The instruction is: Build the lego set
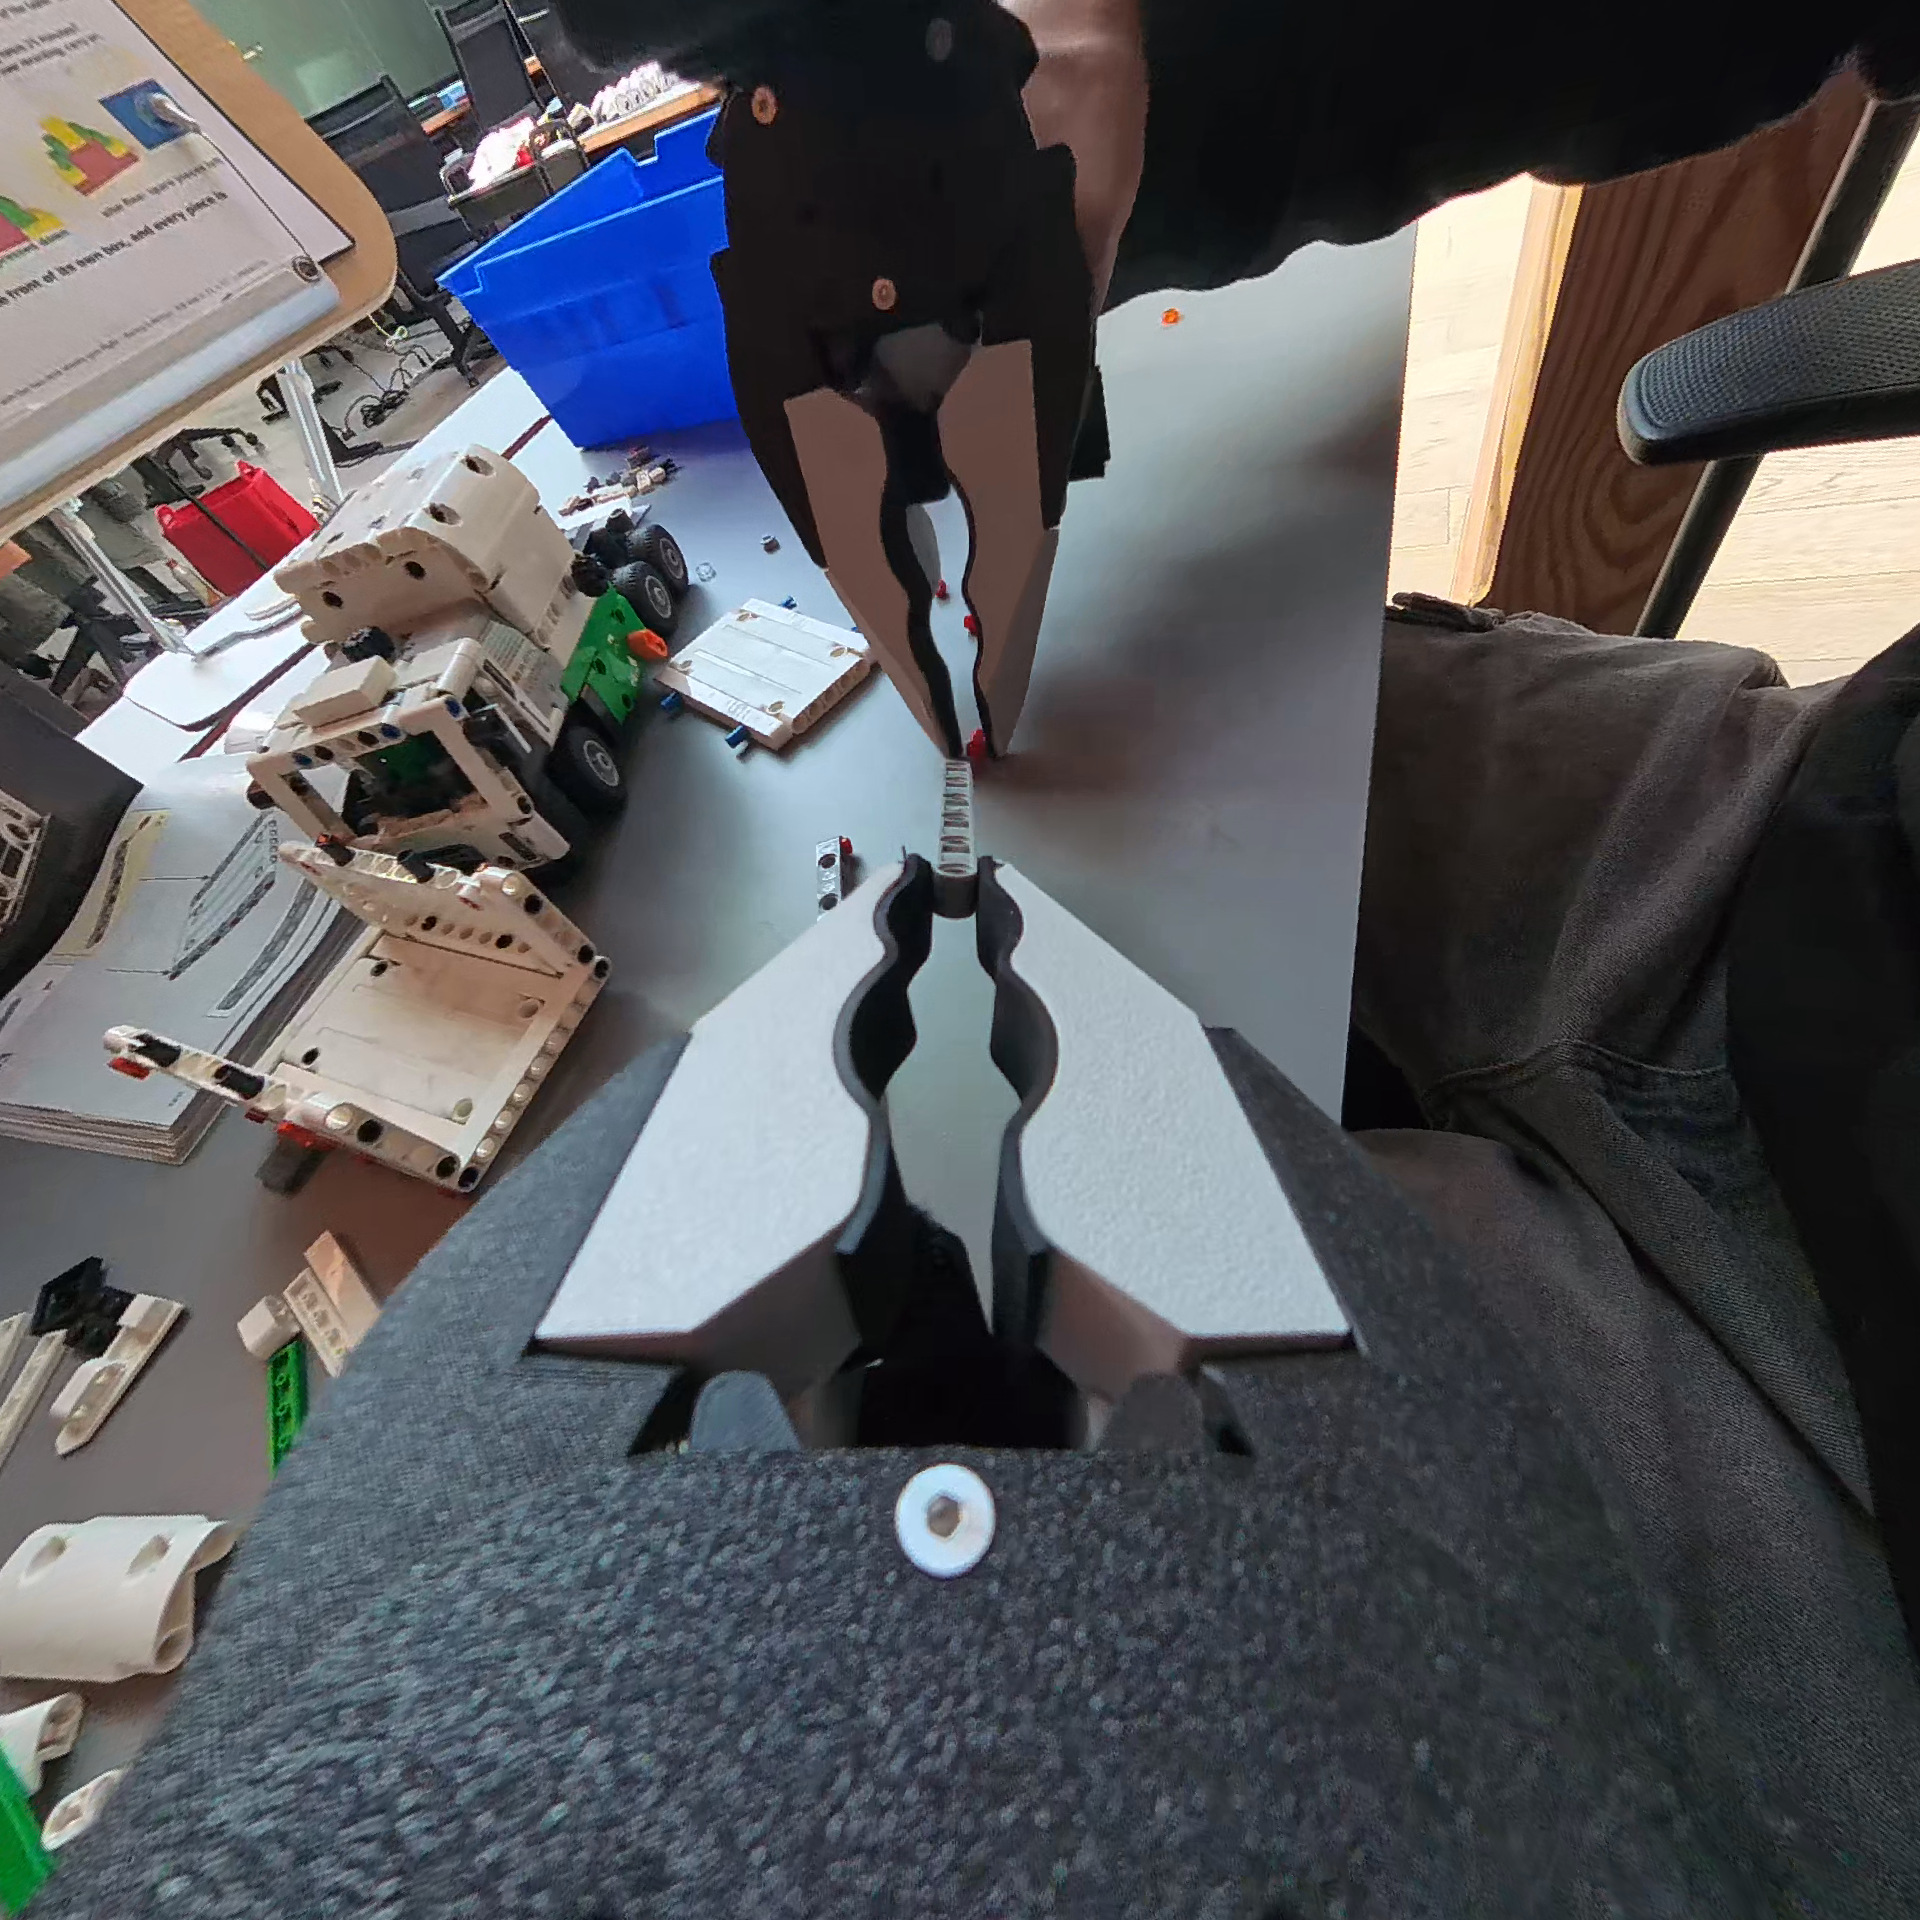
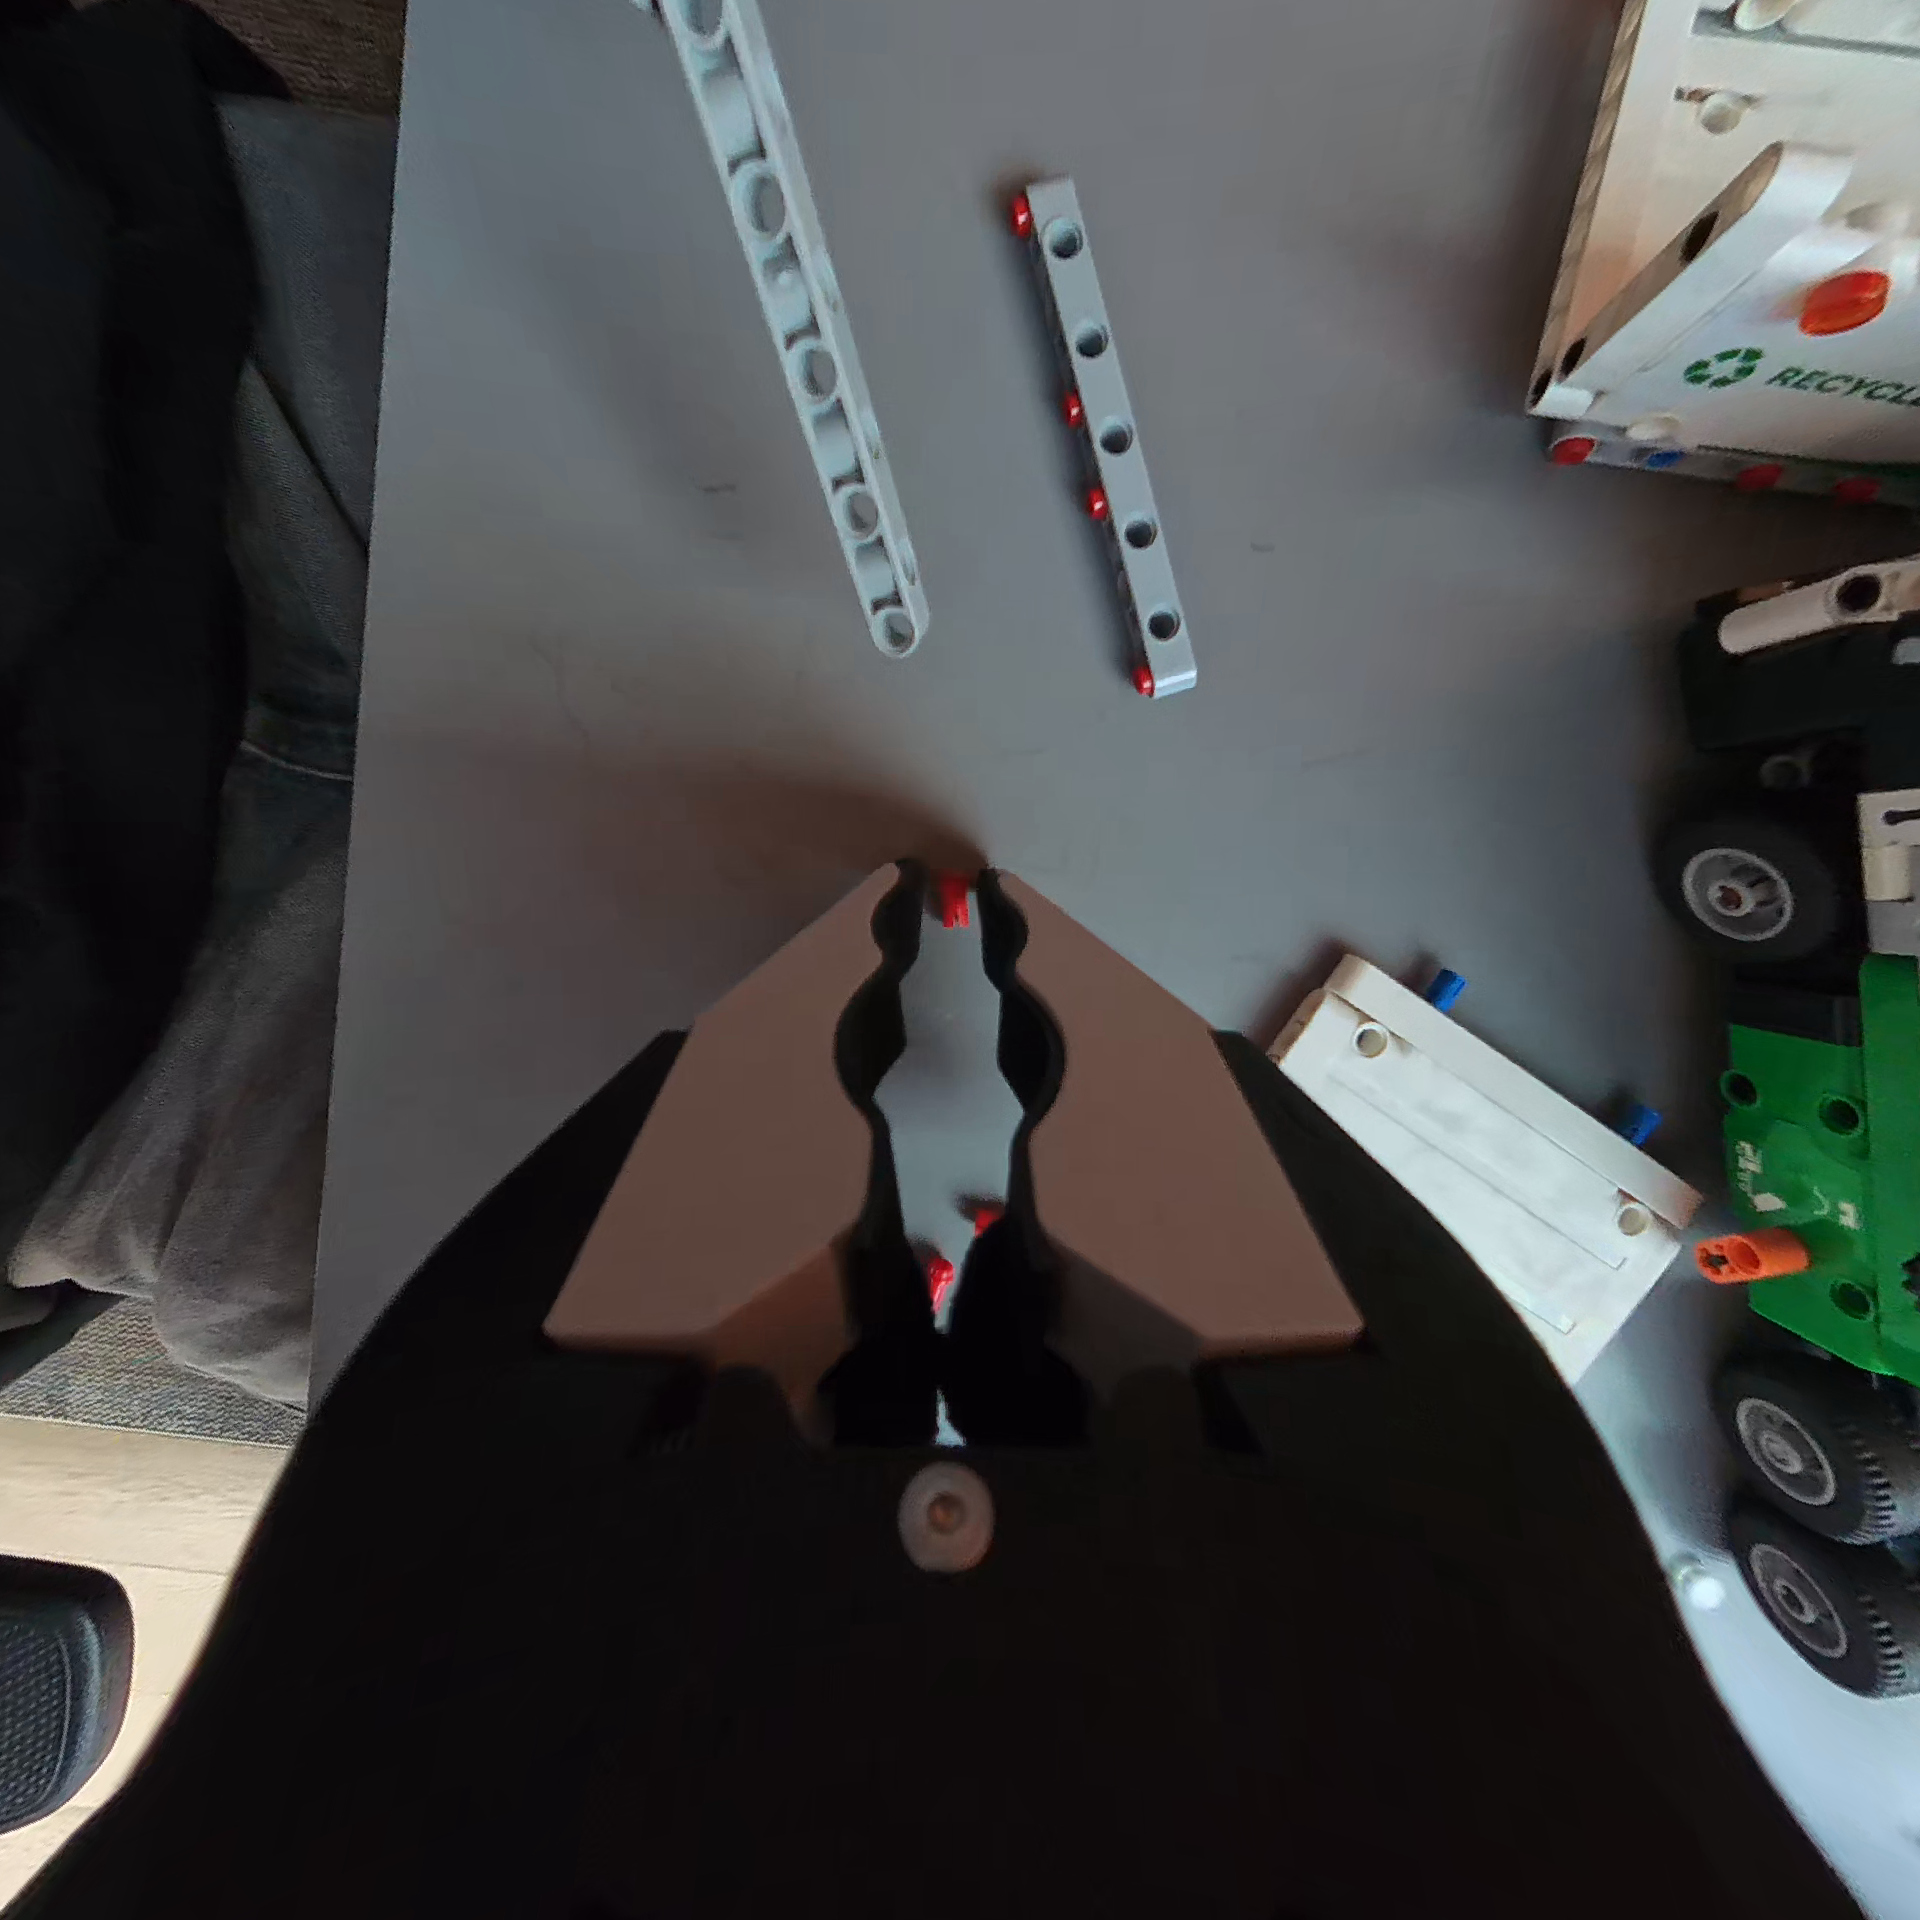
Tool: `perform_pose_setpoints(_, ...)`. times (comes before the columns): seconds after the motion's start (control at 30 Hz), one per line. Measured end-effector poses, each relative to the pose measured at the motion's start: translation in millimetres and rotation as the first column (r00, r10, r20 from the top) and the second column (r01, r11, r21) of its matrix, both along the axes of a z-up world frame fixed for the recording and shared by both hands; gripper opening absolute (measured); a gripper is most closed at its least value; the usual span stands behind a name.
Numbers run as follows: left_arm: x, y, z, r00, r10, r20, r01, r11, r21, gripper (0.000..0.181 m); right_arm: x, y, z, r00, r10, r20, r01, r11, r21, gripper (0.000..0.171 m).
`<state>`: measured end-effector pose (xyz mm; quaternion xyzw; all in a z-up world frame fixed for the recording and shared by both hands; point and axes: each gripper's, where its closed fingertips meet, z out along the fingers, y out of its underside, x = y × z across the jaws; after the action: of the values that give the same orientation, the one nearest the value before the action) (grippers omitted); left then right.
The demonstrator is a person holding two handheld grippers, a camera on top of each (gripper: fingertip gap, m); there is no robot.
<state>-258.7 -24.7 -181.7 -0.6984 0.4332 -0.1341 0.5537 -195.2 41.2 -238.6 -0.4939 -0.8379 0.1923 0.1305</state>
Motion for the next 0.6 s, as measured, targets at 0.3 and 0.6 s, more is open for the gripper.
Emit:
perform_pose_setpoints(0.3,1,4,-5,0.999,0.030,-0.016,-0.031,0.999,-0.036,0.006,0,2,0,1.000,-0.008,0.006,0.008,1.000,0.003,0.003)
perform_pose_setpoints(0.6,10,35,25,0.927,0.262,0.269,-0.245,0.965,-0.098,0.006,-38,2,101,0.646,-0.586,-0.489,0.357,0.799,-0.485,0.003)
